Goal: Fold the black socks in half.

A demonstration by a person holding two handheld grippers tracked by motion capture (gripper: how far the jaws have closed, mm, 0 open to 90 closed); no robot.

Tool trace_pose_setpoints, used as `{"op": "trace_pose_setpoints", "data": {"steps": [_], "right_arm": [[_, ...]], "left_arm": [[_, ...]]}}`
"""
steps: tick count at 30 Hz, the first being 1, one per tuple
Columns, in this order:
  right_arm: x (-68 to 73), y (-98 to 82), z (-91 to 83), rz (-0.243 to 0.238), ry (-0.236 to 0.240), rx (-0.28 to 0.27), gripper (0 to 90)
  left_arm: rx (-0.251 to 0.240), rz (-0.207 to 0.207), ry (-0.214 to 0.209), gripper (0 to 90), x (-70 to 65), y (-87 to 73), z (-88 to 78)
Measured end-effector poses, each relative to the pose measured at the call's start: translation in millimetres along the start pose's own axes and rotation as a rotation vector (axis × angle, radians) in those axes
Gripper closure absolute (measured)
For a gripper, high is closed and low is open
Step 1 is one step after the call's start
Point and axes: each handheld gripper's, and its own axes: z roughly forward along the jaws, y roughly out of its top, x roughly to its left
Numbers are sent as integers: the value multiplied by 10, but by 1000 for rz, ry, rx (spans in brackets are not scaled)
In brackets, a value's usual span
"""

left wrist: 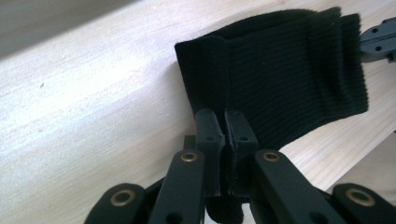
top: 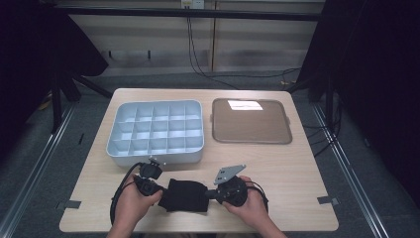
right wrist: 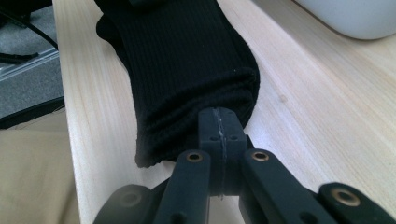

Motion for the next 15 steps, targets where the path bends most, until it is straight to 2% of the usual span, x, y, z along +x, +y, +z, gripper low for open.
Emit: {"op": "trace_pose_setpoints", "data": {"steps": [10, 15], "right_arm": [[-12, -19, 23, -1, 3, 11, 900], [-11, -22, 44, -2, 2, 15, 900]], "left_arm": [[-12, 1, 0, 855, -14, 21, -60], [-16, 16, 3, 854, -48, 30, -76]]}}
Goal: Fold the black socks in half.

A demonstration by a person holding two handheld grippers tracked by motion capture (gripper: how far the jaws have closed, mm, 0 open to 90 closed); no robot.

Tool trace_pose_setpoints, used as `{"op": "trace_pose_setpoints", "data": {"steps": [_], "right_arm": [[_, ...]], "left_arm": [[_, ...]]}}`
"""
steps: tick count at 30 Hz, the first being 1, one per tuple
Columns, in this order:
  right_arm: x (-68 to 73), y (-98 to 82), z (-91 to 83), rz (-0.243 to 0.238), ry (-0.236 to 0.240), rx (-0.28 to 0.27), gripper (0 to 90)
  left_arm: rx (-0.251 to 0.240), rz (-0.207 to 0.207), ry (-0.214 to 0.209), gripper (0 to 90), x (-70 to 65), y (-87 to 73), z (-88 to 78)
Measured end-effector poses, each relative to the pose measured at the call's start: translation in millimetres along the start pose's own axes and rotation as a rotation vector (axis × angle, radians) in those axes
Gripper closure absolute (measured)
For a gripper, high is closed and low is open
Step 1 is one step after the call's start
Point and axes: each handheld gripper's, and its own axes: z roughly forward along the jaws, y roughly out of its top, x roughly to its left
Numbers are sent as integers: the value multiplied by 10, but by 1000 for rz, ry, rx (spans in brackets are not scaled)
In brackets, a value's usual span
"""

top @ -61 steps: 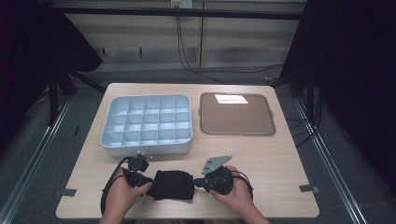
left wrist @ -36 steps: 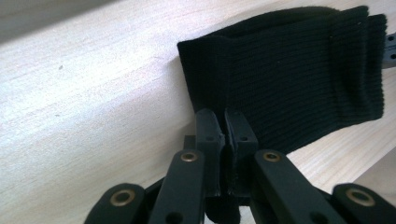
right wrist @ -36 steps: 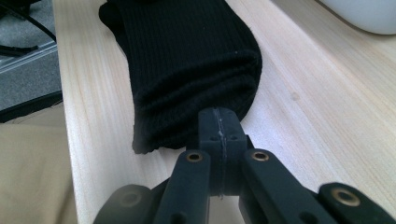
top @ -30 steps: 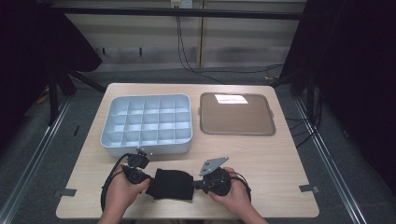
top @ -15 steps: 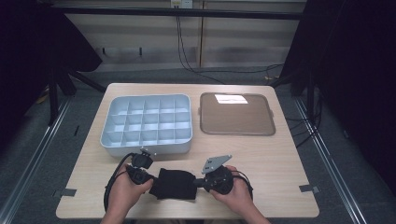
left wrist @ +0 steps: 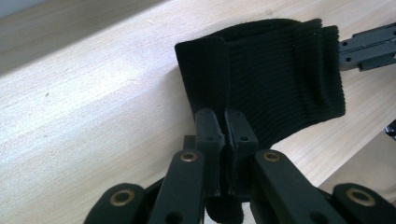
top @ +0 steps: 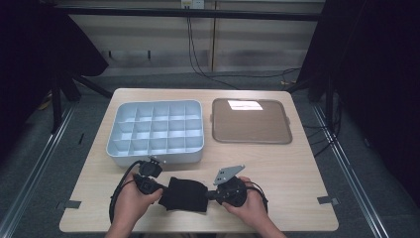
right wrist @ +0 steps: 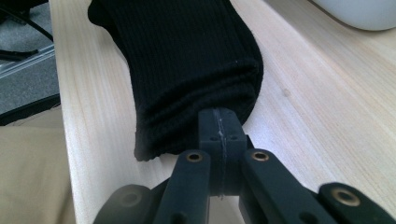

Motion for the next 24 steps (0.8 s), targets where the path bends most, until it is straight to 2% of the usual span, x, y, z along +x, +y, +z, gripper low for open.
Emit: {"op": "trace_pose_setpoints", "data": {"steps": [14, 20, 24], "right_arm": [[18, 7, 22, 1, 1, 2, 900], [20, 8, 31, -3, 2, 1, 900], [17, 8, 37, -1, 4, 0, 900]], "left_arm": [[-31, 33, -36, 854, -145, 57, -71], [-21, 58, -46, 856, -190, 88, -75], [-12, 52, -57, 857, -186, 110, -53]]}}
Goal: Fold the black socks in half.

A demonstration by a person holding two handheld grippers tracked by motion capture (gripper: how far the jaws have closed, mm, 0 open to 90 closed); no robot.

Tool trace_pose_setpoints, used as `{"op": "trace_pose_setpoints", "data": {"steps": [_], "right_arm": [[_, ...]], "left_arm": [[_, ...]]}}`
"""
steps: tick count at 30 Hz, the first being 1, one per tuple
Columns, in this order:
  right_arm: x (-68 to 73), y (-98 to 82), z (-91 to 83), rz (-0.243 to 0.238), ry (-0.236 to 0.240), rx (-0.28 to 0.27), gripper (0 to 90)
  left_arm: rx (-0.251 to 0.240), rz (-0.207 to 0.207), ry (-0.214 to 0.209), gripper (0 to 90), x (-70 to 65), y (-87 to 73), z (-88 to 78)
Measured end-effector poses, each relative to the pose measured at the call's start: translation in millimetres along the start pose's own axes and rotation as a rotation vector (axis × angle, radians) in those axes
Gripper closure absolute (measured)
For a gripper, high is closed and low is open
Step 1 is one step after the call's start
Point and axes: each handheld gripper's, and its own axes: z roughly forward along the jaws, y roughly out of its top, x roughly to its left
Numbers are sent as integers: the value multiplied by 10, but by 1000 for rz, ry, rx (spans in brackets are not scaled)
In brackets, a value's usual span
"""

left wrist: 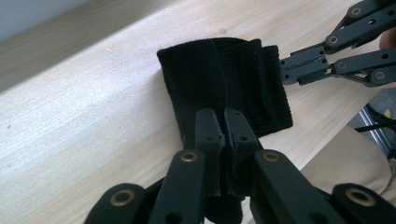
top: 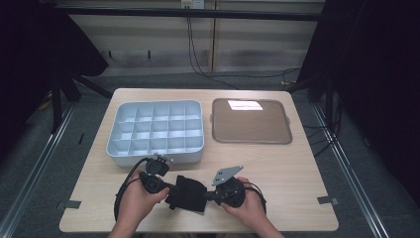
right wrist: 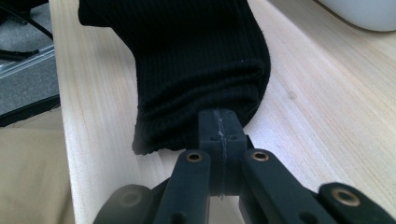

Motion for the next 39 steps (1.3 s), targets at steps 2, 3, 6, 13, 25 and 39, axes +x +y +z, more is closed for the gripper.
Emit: {"op": "trace_pose_setpoints", "data": {"steps": [2, 3, 6, 13, 25, 39], "right_arm": [[2, 1, 2, 0, -4, -3, 900], [3, 1, 6, -2, -3, -5, 900], [10, 5, 13, 10, 1, -5, 900], [24, 10, 31, 2, -5, -8, 900], [67, 24, 65, -4, -8, -18, 900], [53, 23, -32, -8, -7, -20, 900]], "left_arm": [[1, 0, 0, 857, -7, 8, -1], [-1, 0, 0, 856, -12, 10, -1], [-3, 11, -7, 856, -28, 20, 13], [4, 38, -20, 856, -117, 54, 62], [22, 60, -29, 856, -227, 117, 178], [45, 45, -16, 856, -185, 135, 249]]}}
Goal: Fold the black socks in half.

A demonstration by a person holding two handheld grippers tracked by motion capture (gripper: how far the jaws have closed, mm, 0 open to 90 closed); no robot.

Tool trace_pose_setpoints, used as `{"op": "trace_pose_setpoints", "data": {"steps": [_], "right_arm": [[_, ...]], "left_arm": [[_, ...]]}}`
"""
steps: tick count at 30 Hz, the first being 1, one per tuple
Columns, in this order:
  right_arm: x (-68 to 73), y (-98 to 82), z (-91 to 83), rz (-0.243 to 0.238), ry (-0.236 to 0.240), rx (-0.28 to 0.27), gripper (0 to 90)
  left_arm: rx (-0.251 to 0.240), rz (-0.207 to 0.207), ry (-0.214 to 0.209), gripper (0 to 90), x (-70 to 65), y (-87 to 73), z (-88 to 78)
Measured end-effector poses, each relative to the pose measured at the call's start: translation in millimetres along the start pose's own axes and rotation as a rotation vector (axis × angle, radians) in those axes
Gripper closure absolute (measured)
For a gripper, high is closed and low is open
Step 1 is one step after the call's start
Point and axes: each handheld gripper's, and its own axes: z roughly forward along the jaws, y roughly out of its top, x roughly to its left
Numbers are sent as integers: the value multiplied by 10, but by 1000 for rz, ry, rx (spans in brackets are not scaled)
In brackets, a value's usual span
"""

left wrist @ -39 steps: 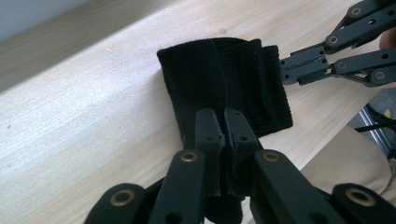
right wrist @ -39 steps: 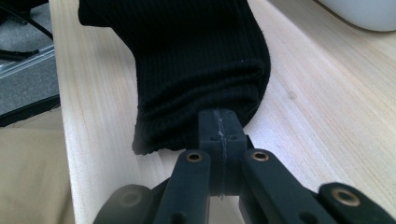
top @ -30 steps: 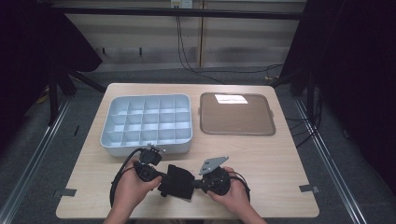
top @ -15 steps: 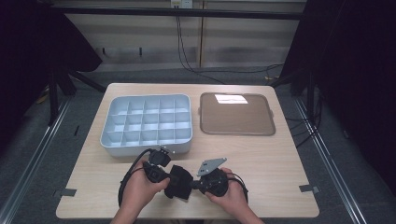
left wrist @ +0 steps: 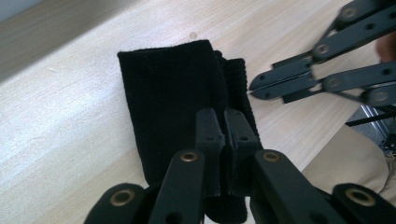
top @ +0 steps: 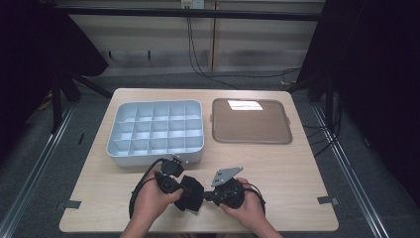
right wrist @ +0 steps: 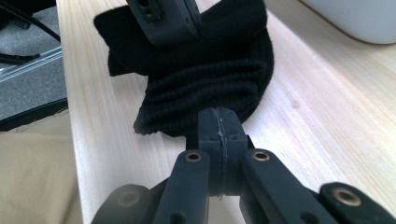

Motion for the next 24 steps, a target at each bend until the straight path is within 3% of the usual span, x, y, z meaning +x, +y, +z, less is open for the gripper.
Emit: {"op": "trace_pose_setpoints", "data": {"steps": [4, 13, 24], "right_arm": [[-14, -8, -49, 7, -7, -5, 900], [-3, -40, 41, 0, 2, 31, 900], [12, -53, 119, 1, 0, 22, 900]], "left_arm": [[-6, -6, -1, 856, 13, -8, 2], [-8, 0, 0, 856, 11, -14, -16], [-35, 10, 2, 855, -37, -21, -80]]}}
